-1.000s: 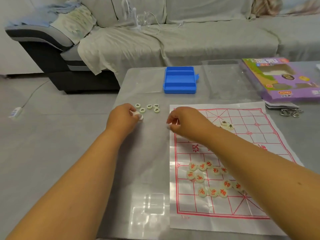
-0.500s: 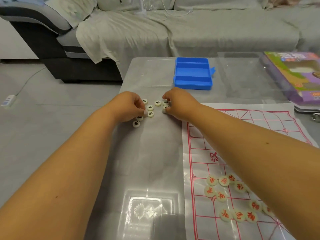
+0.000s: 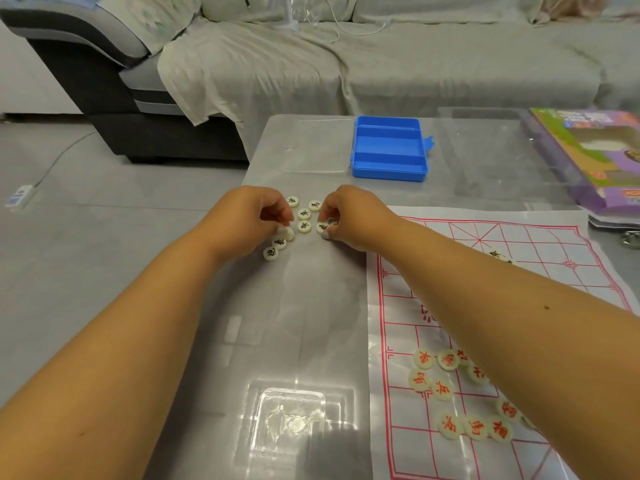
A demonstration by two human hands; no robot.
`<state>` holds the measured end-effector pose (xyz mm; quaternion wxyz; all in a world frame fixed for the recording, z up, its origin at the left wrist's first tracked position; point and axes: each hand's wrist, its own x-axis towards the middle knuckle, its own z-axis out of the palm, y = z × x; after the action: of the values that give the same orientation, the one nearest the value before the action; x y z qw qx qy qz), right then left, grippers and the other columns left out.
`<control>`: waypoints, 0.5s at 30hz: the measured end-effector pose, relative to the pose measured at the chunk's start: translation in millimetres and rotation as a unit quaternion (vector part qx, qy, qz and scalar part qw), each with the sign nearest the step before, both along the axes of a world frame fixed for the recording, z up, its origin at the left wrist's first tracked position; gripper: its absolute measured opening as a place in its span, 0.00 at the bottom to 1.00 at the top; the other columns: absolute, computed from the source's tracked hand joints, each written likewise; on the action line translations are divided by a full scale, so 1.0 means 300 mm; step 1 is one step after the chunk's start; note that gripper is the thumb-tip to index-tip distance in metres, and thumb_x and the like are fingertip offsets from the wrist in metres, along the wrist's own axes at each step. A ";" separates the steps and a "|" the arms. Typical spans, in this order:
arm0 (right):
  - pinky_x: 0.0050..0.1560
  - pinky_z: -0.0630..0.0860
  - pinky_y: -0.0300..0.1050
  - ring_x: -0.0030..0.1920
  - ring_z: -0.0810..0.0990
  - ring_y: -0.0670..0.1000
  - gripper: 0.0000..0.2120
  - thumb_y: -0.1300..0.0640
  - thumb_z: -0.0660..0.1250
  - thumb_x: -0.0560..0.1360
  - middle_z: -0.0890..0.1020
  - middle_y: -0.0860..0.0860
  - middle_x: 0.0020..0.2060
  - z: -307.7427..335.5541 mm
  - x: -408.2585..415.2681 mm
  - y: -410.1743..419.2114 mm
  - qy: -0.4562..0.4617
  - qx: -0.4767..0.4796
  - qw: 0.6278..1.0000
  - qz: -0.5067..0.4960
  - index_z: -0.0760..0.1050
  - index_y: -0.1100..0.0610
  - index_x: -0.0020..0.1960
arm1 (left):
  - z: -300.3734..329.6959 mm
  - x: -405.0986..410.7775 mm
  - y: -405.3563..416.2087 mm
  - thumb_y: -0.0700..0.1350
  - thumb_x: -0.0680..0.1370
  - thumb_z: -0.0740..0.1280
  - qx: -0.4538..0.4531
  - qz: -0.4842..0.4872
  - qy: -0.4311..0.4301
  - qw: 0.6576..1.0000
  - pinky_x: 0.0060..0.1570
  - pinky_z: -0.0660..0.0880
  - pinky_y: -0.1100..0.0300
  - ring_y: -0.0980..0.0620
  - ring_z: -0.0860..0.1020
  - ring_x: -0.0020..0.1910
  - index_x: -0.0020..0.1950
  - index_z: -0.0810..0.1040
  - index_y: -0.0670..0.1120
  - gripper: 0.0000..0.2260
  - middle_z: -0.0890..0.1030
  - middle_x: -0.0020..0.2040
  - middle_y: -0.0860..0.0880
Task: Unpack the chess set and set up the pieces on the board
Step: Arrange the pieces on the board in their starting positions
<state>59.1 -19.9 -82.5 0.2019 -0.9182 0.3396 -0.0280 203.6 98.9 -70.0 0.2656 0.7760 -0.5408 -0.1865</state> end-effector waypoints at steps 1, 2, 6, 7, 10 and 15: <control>0.49 0.73 0.41 0.49 0.76 0.51 0.13 0.54 0.72 0.72 0.76 0.51 0.52 0.001 -0.003 0.002 -0.002 0.004 1.000 0.002 0.78 0.53 0.55 | 0.005 0.005 0.014 0.35 0.72 0.71 -0.005 -0.003 0.008 1.000 0.40 0.73 0.69 0.63 0.78 0.37 0.42 0.80 0.53 0.11 0.82 0.38 0.56; 0.50 0.74 0.41 0.49 0.76 0.51 0.13 0.54 0.72 0.71 0.76 0.51 0.52 0.002 -0.006 0.003 -0.004 0.008 1.000 0.003 0.78 0.53 0.55 | 0.011 0.009 0.028 0.36 0.73 0.71 -0.011 -0.003 0.014 1.000 0.41 0.73 0.70 0.63 0.78 0.37 0.43 0.81 0.52 0.10 0.82 0.39 0.56; 0.52 0.75 0.42 0.49 0.76 0.50 0.16 0.54 0.72 0.71 0.76 0.51 0.52 0.002 -0.008 0.013 -0.008 0.021 1.000 0.011 0.78 0.52 0.57 | 0.020 0.011 0.064 0.40 0.75 0.71 -0.024 0.031 0.020 0.999 0.40 0.72 0.69 0.60 0.77 0.38 0.47 0.81 0.51 0.05 0.81 0.41 0.53; 0.52 0.74 0.42 0.49 0.75 0.50 0.17 0.53 0.73 0.70 0.76 0.50 0.52 0.001 -0.008 0.016 -0.011 0.022 1.000 0.013 0.77 0.52 0.58 | 0.016 0.012 0.069 0.42 0.75 0.71 -0.018 0.041 0.016 0.999 0.39 0.71 0.67 0.58 0.76 0.38 0.47 0.81 0.52 0.05 0.80 0.41 0.53; 0.51 0.74 0.41 0.50 0.76 0.50 0.21 0.50 0.74 0.69 0.75 0.50 0.53 -0.008 0.001 0.023 -0.016 0.023 0.999 0.015 0.76 0.50 0.61 | 0.000 0.000 0.080 0.49 0.71 0.75 0.035 0.052 0.015 0.998 0.36 0.71 0.64 0.55 0.76 0.38 0.50 0.79 0.54 0.10 0.79 0.42 0.54; 0.53 0.72 0.42 0.53 0.74 0.51 0.23 0.47 0.72 0.70 0.74 0.50 0.55 -0.025 0.027 0.039 -0.025 0.021 0.999 0.018 0.73 0.46 0.63 | -0.026 -0.050 0.076 0.53 0.67 0.77 0.074 0.038 -0.079 0.993 0.38 0.68 0.62 0.56 0.74 0.41 0.55 0.77 0.55 0.19 0.75 0.47 0.53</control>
<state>67.1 -8.3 -89.9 0.2304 -0.9188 0.3180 -0.0400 188.4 121.7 -77.8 0.1710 0.8258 -0.5149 -0.1541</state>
